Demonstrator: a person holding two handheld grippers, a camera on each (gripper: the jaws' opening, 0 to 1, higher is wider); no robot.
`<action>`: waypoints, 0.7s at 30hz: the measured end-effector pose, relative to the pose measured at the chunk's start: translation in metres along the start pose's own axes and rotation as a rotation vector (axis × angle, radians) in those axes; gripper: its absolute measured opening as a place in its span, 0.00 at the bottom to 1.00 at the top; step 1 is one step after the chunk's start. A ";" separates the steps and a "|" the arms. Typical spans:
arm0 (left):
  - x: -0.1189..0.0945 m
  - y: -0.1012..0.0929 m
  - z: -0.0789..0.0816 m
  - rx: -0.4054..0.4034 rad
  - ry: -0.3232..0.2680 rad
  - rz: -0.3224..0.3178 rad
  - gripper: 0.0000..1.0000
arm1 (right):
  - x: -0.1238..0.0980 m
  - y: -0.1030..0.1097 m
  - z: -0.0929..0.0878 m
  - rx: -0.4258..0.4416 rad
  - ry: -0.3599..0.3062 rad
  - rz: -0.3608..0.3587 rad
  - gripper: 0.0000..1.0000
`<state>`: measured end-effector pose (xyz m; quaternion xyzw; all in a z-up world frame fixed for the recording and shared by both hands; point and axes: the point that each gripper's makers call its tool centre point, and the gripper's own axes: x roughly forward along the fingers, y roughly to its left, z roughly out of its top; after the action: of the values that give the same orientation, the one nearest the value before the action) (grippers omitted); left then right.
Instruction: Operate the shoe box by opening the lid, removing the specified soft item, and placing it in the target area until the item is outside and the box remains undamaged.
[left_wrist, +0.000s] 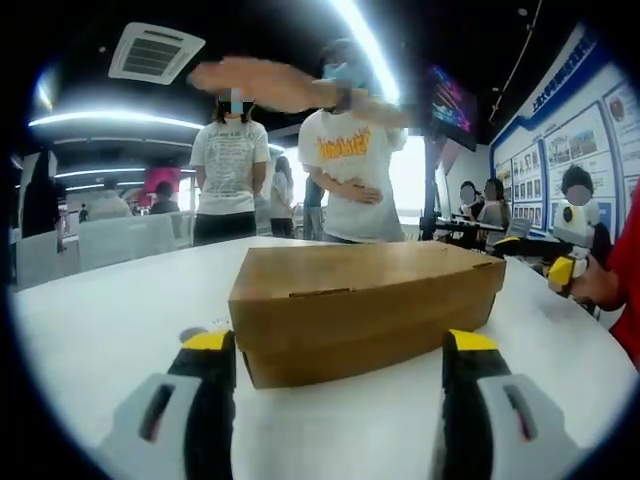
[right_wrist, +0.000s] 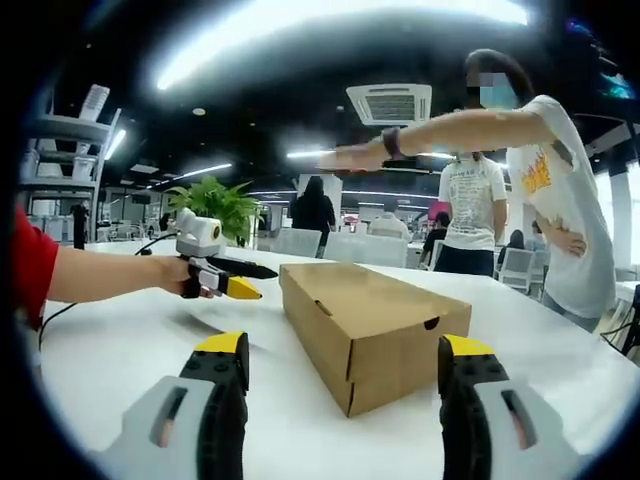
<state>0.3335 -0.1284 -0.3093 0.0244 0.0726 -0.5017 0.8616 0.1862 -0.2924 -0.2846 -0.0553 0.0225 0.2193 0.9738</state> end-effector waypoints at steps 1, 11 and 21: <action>0.000 0.001 0.000 -0.003 -0.001 0.001 0.87 | 0.000 0.000 0.000 0.001 -0.001 0.000 0.80; 0.002 0.006 -0.004 -0.009 -0.003 0.005 0.87 | 0.006 0.001 -0.003 0.006 0.004 0.002 0.82; 0.003 0.009 -0.007 -0.009 -0.004 0.003 0.87 | 0.006 -0.001 -0.010 0.027 0.008 -0.010 0.83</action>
<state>0.3418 -0.1254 -0.3166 0.0194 0.0732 -0.5002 0.8626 0.1921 -0.2913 -0.2951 -0.0434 0.0292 0.2137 0.9755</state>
